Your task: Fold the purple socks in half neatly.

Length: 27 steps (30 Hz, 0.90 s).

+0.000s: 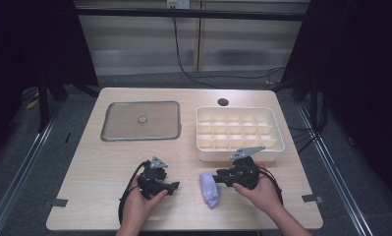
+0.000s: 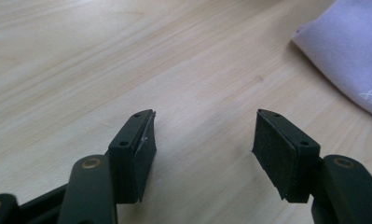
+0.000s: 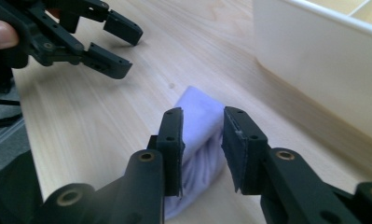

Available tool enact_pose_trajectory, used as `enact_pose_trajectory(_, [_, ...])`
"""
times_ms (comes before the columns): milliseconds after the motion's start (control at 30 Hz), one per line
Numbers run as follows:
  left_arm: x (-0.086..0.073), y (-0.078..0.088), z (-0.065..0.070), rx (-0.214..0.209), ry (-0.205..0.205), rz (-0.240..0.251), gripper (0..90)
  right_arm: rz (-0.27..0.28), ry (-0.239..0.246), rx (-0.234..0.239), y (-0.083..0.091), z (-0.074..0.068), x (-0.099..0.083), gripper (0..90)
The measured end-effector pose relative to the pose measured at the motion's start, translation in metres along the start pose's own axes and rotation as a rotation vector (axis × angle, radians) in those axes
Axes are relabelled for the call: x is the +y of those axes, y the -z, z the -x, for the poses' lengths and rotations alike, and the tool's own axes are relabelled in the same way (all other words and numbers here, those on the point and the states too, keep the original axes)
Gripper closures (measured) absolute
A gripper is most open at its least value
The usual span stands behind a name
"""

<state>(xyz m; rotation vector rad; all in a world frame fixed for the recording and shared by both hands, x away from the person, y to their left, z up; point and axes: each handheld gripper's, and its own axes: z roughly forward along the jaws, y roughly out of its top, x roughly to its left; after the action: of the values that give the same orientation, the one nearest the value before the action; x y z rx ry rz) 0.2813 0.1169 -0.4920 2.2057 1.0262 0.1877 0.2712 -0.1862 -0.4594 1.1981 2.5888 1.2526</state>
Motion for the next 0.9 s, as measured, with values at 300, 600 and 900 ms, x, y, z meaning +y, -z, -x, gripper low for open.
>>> enact_pose_trajectory(300, [-0.008,-0.001,-0.008,0.029,-0.078,0.053,32.3,-0.07,-0.011,0.016,-0.007,-0.004,0.0,64.7])
enact_pose_trajectory(600, [-0.013,-0.004,-0.005,0.046,-0.145,0.083,27.2,-0.122,-0.054,0.012,-0.013,-0.001,-0.001,60.2])
enact_pose_trajectory(900, [-0.017,-0.004,-0.006,0.042,-0.158,0.105,24.9,-0.166,-0.11,0.004,-0.02,0.004,-0.002,57.3])
